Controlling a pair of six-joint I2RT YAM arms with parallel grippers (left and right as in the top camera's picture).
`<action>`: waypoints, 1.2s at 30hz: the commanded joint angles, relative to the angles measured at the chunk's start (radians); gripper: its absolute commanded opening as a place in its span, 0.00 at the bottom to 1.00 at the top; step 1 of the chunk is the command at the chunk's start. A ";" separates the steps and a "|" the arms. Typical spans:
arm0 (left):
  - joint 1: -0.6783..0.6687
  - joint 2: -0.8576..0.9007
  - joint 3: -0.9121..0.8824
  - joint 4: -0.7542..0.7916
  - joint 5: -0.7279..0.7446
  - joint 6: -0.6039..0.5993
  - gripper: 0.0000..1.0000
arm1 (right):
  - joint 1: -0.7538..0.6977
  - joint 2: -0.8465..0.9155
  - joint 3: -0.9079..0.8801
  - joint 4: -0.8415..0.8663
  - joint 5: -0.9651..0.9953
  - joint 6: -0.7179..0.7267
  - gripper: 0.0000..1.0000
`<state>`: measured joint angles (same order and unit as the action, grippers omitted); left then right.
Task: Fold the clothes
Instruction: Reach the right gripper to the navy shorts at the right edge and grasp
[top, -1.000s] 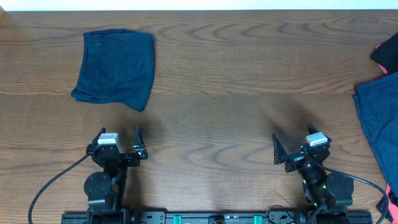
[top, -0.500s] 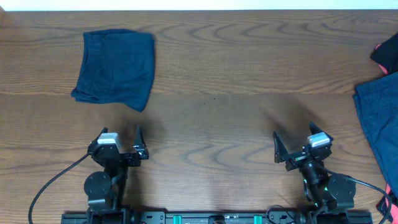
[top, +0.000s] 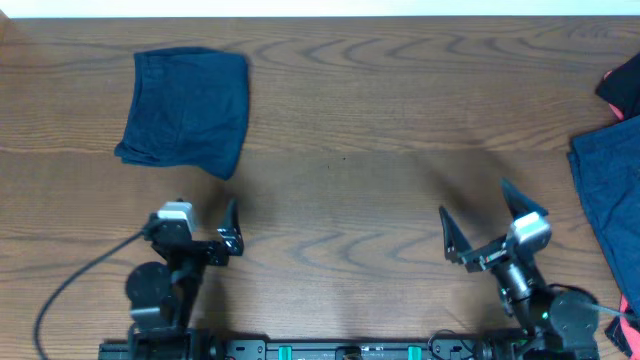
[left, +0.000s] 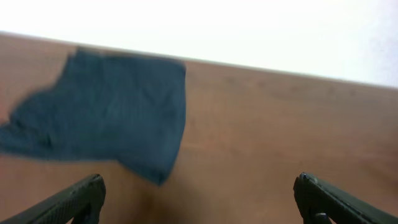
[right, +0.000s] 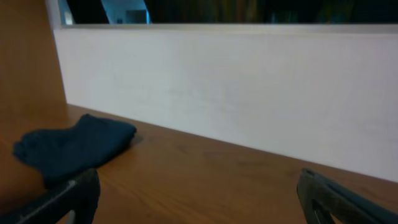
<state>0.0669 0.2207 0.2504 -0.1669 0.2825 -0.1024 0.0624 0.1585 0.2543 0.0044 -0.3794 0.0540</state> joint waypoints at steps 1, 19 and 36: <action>-0.005 0.095 0.147 -0.056 -0.009 -0.008 0.98 | -0.003 0.157 0.136 -0.072 -0.018 0.020 0.99; -0.005 0.796 0.732 -0.713 0.003 -0.022 0.98 | -0.024 1.092 0.731 -0.537 -0.071 0.096 0.99; -0.005 0.794 0.732 -0.727 0.077 -0.092 0.98 | -0.403 1.462 1.029 -0.598 0.543 0.267 0.99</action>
<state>0.0669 1.0225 0.9604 -0.8886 0.3424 -0.1638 -0.3035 1.5494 1.2793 -0.5995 0.0319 0.2794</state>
